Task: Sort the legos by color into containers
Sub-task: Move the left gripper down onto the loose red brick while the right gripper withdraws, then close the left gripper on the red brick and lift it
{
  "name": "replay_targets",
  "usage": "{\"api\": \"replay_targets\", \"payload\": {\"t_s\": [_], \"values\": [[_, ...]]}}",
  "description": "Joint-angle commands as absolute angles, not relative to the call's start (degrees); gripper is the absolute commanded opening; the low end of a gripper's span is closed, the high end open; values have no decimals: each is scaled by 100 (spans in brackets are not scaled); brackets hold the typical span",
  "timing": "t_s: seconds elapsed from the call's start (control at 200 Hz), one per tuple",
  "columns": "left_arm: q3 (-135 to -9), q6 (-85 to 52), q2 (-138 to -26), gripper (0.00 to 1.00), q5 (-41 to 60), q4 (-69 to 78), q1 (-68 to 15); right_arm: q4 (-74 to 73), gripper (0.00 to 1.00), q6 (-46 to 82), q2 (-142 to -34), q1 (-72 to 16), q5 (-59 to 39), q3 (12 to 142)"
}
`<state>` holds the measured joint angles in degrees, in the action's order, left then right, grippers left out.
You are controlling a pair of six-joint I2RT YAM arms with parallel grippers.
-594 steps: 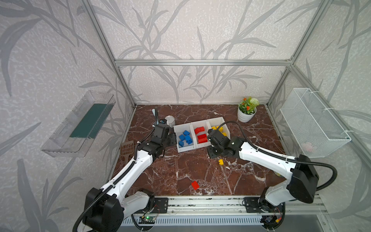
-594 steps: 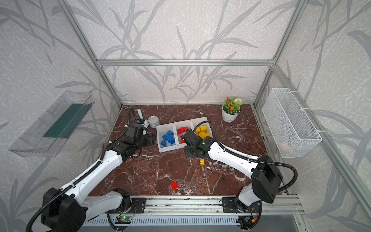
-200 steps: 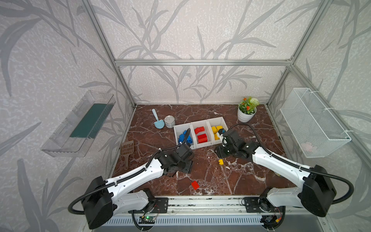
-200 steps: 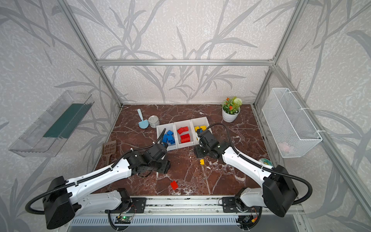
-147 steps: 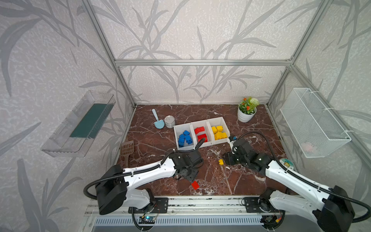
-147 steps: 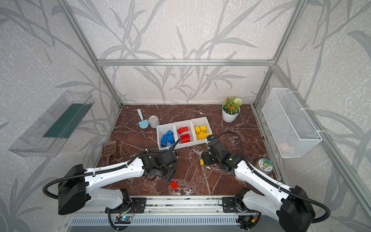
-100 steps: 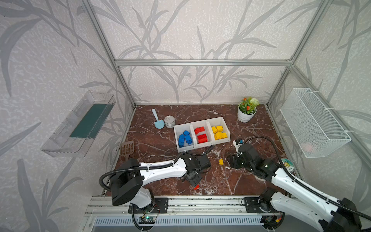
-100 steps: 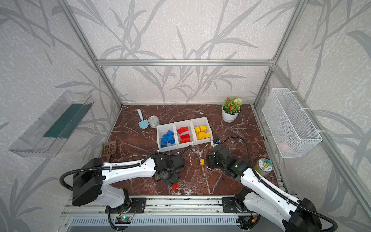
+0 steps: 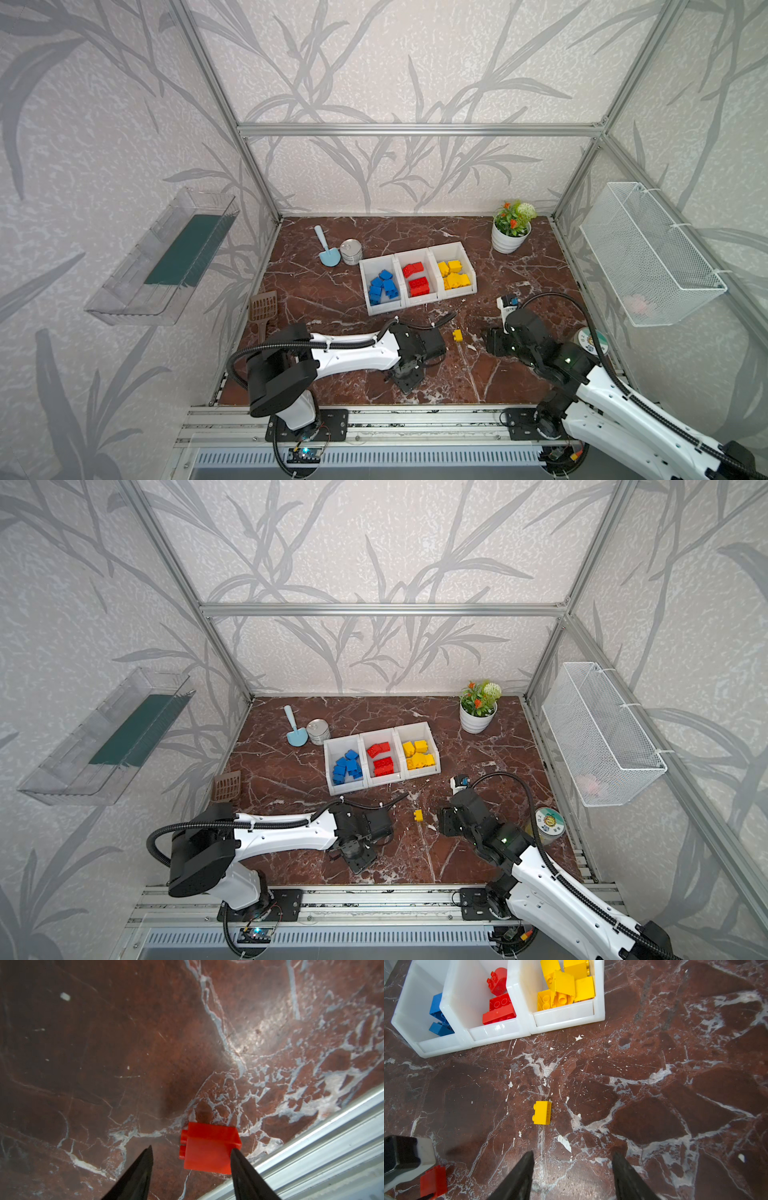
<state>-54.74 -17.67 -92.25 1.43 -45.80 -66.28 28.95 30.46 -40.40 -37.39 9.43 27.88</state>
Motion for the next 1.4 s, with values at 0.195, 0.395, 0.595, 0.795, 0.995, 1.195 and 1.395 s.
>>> {"api": "replay_targets", "payload": {"t_s": [0.195, 0.395, 0.595, 0.795, 0.995, 1.195, 1.395], "values": [[-5687, -1521, -9589, 57, 264, -4571, -6652, 3375, 61, 3241, -3742, -3709, 1239, 2715], [-5578, -1514, -9376, 59, 265, -4590, -6671, 3522, 61, 3322, -3622, -3716, 1360, 2733], [-5490, -1612, -9308, 60, 307, -4564, -6706, 3594, 61, 3364, -3541, -3709, 1376, 2731], [-5459, -1661, -9211, 61, 292, -4570, -6724, 3612, 61, 3375, -3530, -3711, 1372, 2733], [-5408, -1721, -9184, 61, 285, -4572, -6733, 3548, 61, 3397, -3534, -3710, 1371, 2690], [-5382, -2070, -9220, 61, 156, -4746, -6741, 3556, 61, 3401, -3535, -3710, 1371, 2664], [-5342, -2315, -9243, 60, 69, -4773, -6741, 3448, 61, 3445, -3550, -3709, 1312, 2584]]}}
